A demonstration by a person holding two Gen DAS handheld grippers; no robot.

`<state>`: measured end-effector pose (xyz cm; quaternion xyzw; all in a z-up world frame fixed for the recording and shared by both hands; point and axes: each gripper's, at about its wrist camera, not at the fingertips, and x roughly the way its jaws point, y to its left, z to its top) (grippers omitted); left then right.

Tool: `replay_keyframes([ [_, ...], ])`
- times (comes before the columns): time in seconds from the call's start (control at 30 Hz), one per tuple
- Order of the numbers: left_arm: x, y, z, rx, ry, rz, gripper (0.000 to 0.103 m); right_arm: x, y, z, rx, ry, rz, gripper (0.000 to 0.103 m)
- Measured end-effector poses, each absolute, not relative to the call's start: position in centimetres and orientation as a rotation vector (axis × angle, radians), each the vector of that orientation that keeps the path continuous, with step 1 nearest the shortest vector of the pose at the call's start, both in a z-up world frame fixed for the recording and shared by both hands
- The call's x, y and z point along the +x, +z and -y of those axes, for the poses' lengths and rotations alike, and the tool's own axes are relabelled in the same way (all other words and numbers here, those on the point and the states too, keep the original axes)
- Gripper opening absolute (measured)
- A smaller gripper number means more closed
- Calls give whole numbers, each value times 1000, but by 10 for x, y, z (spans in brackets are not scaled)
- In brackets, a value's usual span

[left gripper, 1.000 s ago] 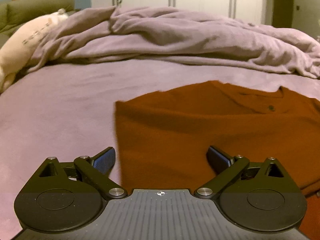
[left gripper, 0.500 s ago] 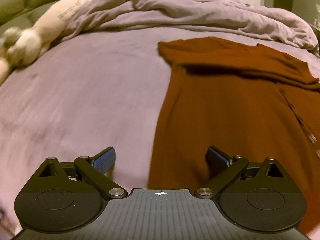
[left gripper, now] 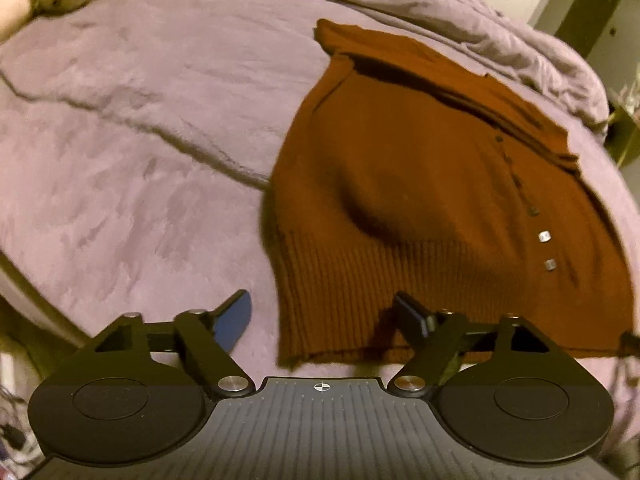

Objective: Fold small clothes
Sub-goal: 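Open the right tool and withdraw both tools from the folded cardigan, then close both tools on the ribbed hem of the brown cardigan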

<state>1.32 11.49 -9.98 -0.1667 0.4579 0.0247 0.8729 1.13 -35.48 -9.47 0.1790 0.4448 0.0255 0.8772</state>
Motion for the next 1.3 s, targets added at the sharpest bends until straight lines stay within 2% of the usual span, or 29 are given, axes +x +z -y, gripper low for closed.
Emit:
replay_keyframes([
  [0.17,13,-104,-131,-479,27,-972,77,7,-98,357,416,72,-937,34],
  [0.33,19,-103,-134,-489,2,-986,62,11,-97,358,403,81,-948,34],
  [0.5,22,-104,-137,-546,-28,-998,30,14,-97,359,416,90,-953,34],
  [0.53,22,-105,-138,-559,-35,-1002,26,16,-97,358,406,96,-952,34],
  [0.57,23,-106,-138,-571,-45,-1007,19,16,-97,357,399,101,-952,32],
  [0.6,24,-107,-139,-582,-55,-1011,16,17,-96,357,395,109,-950,26],
  [0.67,24,-109,-140,-594,-60,-1014,16,18,-97,356,394,120,-954,18],
  [0.7,23,-109,-139,-589,-60,-1016,16,19,-97,356,401,122,-955,17],
  [0.77,24,-110,-138,-576,-59,-1021,17,20,-98,358,422,121,-959,17],
  [0.9,26,-110,-138,-593,-73,-1023,28,21,-100,359,441,123,-971,19],
  [1.07,30,-111,-139,-607,-107,-1036,31,23,-100,356,440,149,-987,20],
  [1.13,33,-110,-139,-595,-121,-1044,21,25,-101,356,433,155,-995,20],
  [1.17,33,-110,-139,-591,-129,-1049,11,26,-101,355,430,155,-997,18],
  [1.23,35,-106,-140,-600,-148,-1044,10,27,-100,356,458,182,-996,4],
  [1.3,37,-96,-141,-603,-169,-1019,10,29,-99,361,524,213,-993,4],
])
